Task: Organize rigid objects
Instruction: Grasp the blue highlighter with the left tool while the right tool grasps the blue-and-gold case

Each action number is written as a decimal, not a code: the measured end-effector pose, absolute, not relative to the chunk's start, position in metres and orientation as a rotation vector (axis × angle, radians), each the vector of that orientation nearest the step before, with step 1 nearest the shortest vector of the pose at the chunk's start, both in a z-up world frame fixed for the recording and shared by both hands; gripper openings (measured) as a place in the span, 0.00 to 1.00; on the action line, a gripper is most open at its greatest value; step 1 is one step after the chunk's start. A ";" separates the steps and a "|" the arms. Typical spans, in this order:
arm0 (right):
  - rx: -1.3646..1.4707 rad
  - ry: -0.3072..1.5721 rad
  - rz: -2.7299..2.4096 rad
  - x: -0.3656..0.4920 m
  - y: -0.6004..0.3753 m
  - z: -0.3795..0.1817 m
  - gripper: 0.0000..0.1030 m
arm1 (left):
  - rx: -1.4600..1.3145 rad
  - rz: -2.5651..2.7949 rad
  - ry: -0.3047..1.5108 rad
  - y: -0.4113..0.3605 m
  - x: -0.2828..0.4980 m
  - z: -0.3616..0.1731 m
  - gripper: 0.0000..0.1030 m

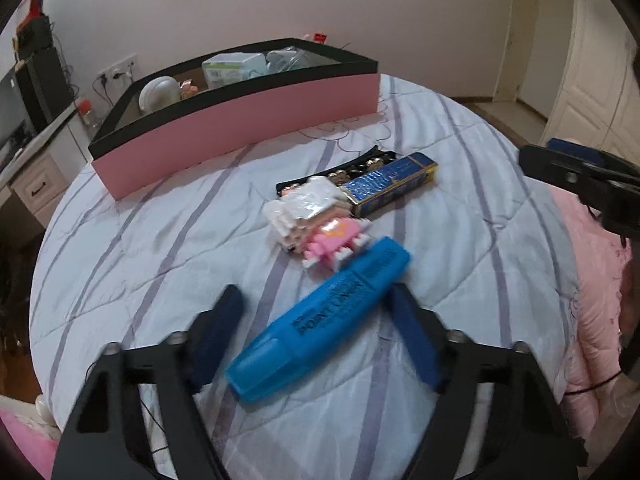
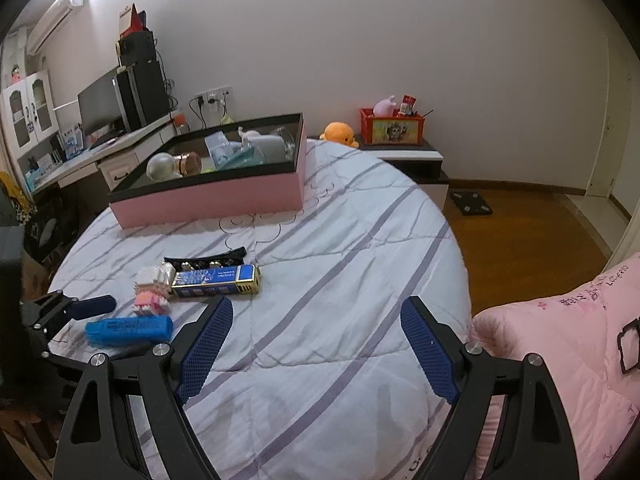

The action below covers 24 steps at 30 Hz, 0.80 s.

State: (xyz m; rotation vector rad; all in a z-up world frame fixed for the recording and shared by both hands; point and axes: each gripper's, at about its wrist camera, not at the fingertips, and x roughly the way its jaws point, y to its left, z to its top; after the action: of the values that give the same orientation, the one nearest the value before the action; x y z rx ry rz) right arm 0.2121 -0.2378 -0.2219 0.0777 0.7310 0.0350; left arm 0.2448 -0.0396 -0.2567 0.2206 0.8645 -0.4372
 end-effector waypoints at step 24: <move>-0.197 0.914 0.345 0.304 -0.181 -0.262 0.85 | 0.043 -0.237 0.861 0.022 0.244 -0.255 0.39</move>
State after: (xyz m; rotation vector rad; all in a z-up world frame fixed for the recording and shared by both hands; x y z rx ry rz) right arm 0.3042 -0.1806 -0.2619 -0.1966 0.9139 0.3452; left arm 0.2438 0.0221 -0.2554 0.0432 0.8607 -0.2368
